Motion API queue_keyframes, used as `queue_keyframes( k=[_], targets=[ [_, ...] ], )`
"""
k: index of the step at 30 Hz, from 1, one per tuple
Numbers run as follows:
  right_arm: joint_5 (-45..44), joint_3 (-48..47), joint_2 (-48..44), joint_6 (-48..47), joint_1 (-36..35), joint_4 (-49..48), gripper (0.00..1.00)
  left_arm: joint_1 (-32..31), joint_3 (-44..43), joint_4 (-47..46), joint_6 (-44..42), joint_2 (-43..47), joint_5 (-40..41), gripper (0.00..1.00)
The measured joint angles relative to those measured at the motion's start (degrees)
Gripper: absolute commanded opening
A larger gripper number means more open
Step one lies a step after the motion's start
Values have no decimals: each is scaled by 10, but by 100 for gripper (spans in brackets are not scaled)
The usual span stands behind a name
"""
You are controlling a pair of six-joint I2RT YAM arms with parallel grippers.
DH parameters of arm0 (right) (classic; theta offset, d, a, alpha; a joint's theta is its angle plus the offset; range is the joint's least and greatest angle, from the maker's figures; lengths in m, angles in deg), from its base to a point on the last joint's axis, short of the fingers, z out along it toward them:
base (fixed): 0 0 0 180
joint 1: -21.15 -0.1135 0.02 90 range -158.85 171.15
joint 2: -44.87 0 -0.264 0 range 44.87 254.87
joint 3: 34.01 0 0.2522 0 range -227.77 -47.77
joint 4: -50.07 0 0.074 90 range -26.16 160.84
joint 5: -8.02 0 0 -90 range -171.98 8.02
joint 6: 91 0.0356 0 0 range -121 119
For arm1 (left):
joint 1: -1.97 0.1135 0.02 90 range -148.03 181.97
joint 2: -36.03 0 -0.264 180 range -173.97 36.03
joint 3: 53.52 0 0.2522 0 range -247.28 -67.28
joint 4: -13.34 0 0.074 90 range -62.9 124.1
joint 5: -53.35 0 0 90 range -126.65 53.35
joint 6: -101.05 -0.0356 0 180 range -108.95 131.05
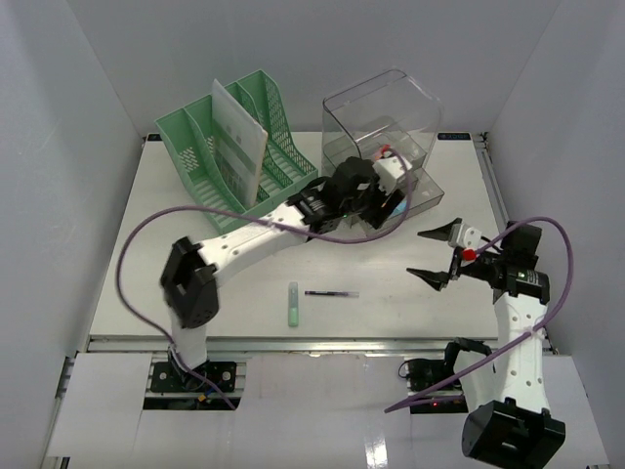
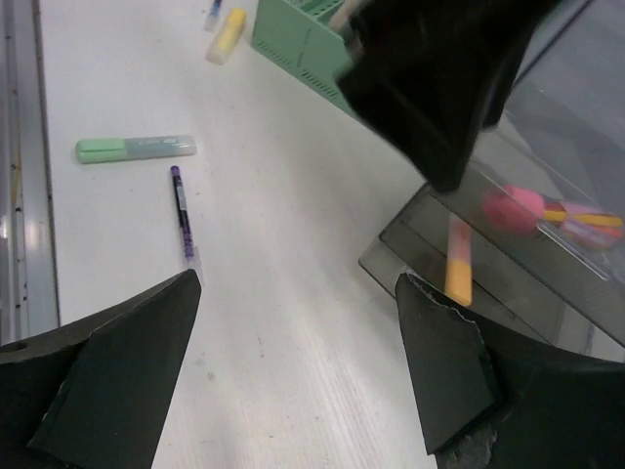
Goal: Organize the desk
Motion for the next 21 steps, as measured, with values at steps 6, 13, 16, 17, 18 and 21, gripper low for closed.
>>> queue_keyframes(
  k=[6,13,16,17,18,21],
  targets=[
    [-85,-45,57,-100,-190,94,92,1,271,-27,55,346,11,98],
    [-305,-50,170,-114,-512,41,94,11,483,-3,138,656,88,98],
    [-390,-71,263,-146,-598,26,93,12,541,52,167,755,137,98],
    [-413,-78,292,-155,-616,18,92,12,551,70,174,784,150,98],
    [-435,-86,320,-165,-633,11,91,12,559,87,181,812,164,98],
    [-489,-121,389,-189,-675,-3,88,12,568,118,201,885,196,98]
  ],
)
